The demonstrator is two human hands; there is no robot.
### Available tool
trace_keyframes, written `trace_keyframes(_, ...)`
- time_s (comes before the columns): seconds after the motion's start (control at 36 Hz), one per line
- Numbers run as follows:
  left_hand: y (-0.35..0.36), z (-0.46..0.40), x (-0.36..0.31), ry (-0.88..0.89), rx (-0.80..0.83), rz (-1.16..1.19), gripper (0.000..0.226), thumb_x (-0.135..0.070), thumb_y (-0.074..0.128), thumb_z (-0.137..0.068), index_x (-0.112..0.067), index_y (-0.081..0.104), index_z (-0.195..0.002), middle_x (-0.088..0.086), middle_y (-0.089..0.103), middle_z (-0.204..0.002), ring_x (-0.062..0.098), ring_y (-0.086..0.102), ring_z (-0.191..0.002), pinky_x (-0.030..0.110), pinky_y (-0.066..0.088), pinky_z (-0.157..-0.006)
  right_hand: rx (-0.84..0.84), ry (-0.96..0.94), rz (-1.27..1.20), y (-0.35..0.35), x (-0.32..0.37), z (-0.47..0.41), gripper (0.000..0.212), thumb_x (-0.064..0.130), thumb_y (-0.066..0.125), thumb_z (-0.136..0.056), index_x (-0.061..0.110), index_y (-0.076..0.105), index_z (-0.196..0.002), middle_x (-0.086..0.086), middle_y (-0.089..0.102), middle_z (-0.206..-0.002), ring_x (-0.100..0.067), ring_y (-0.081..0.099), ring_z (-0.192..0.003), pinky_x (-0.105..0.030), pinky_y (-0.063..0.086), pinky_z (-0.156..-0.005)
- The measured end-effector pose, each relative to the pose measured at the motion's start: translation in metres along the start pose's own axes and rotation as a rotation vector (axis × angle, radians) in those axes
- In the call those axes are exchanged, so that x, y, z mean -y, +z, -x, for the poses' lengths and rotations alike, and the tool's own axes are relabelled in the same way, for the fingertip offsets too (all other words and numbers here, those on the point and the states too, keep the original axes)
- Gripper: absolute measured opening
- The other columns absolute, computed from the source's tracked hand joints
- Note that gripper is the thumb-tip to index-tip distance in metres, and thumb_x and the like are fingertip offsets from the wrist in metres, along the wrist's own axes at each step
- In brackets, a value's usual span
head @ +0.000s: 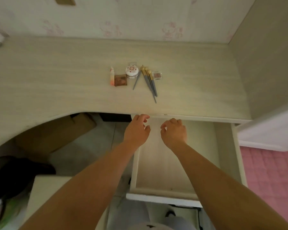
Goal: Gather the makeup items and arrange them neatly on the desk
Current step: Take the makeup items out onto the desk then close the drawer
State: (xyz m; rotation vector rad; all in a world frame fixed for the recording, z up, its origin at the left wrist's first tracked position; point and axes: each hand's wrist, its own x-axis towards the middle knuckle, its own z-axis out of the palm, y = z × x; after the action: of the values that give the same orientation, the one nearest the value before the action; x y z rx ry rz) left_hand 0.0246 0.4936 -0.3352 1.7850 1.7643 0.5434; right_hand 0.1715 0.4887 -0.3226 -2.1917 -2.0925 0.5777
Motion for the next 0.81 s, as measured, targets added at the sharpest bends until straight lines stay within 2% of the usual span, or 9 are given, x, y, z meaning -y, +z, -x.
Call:
trace_keyframes(0.11,0.032,0.055,-0.01,-0.085,-0.003,-0.004,0.031,-0.018,0.055,-0.089,-0.022,0.053,-0.12,-0.002,0.054,-0.115,0.01,0.053,-0.09,0.025,0.045,-0.078,0.122,-0.035,0.046,0.009,-0.041,0.046,0.037,0.031,0.04,-0.094,0.028,0.048,-0.131,0.001,0.048,-0.133,-0.021,0.037,-0.125,-0.033,0.033,-0.1)
trace_keyframes(0.22,0.061,0.107,-0.021,-0.013,0.032,-0.189,0.027,-0.023,0.052,-0.091,-0.024,0.057,-0.118,-0.005,0.057,-0.117,0.016,0.048,-0.11,0.029,0.043,-0.089,0.169,-0.03,0.07,0.015,-0.083,0.089,0.045,0.032,0.041,-0.094,0.029,0.037,-0.139,0.001,0.044,-0.139,-0.022,0.033,-0.128,-0.034,0.031,-0.102)
trace_keyframes(0.36,0.084,0.149,-0.035,-0.075,0.092,-0.207,0.02,-0.027,0.049,-0.094,-0.026,0.064,-0.108,-0.005,0.058,-0.118,0.017,0.045,-0.112,0.032,0.043,-0.09,0.189,-0.042,0.081,0.027,-0.121,0.133,0.058,0.037,0.042,-0.093,0.027,0.022,-0.146,0.001,0.033,-0.148,-0.022,0.027,-0.135,-0.037,0.025,-0.109)
trace_keyframes(0.44,0.093,0.167,-0.039,-0.095,0.135,-0.24,0.026,-0.034,0.047,-0.095,-0.028,0.06,-0.117,-0.007,0.056,-0.125,0.017,0.042,-0.119,0.032,0.04,-0.094,0.254,-0.036,0.099,0.039,-0.136,0.151,0.066,0.05,0.037,-0.092,0.03,0.01,-0.149,0.002,0.019,-0.156,-0.021,0.015,-0.142,-0.039,0.013,-0.116)
trace_keyframes(0.5,0.097,0.178,-0.04,-0.09,0.204,-0.315,0.035,-0.041,0.043,-0.095,-0.029,0.053,-0.126,-0.009,0.051,-0.133,0.016,0.036,-0.127,0.033,0.033,-0.102,0.319,-0.022,0.108,0.046,-0.144,0.161,0.069,0.057,0.032,-0.093,0.031,0.004,-0.149,0.003,0.01,-0.158,-0.02,0.006,-0.145,-0.041,0.006,-0.118)
trace_keyframes(0.56,0.101,0.188,-0.037,-0.083,0.284,-0.421,0.041,-0.046,0.039,-0.095,-0.031,0.046,-0.133,-0.01,0.044,-0.14,0.016,0.029,-0.134,0.038,0.023,-0.11,0.365,-0.012,0.106,0.053,-0.15,0.17,0.068,0.059,0.029,-0.092,0.032,0.002,-0.149,0.004,0.005,-0.159,-0.019,0.001,-0.146,-0.043,0.0,-0.117)
trace_keyframes(0.64,0.106,0.203,-0.032,-0.123,0.397,-0.495,0.045,-0.048,0.034,-0.097,-0.032,0.039,-0.138,-0.01,0.036,-0.147,0.017,0.02,-0.139,0.046,0.013,-0.115,0.409,0.005,0.09,0.059,-0.158,0.183,0.065,0.057,0.027,-0.094,0.033,0.003,-0.149,0.005,0.003,-0.159,-0.019,-0.002,-0.146,-0.043,-0.002,-0.117)
trace_keyframes(0.81,0.114,0.224,-0.027,-0.126,0.41,-0.496,0.046,-0.045,0.036,-0.097,-0.031,0.034,-0.141,-0.007,0.027,-0.152,0.017,0.021,-0.14,0.045,0.016,-0.115,0.458,0.037,0.053,0.065,-0.17,0.199,0.057,0.049,0.025,-0.098,0.028,0.011,-0.15,0.002,0.008,-0.159,-0.019,0.004,-0.146,-0.04,0.004,-0.119)
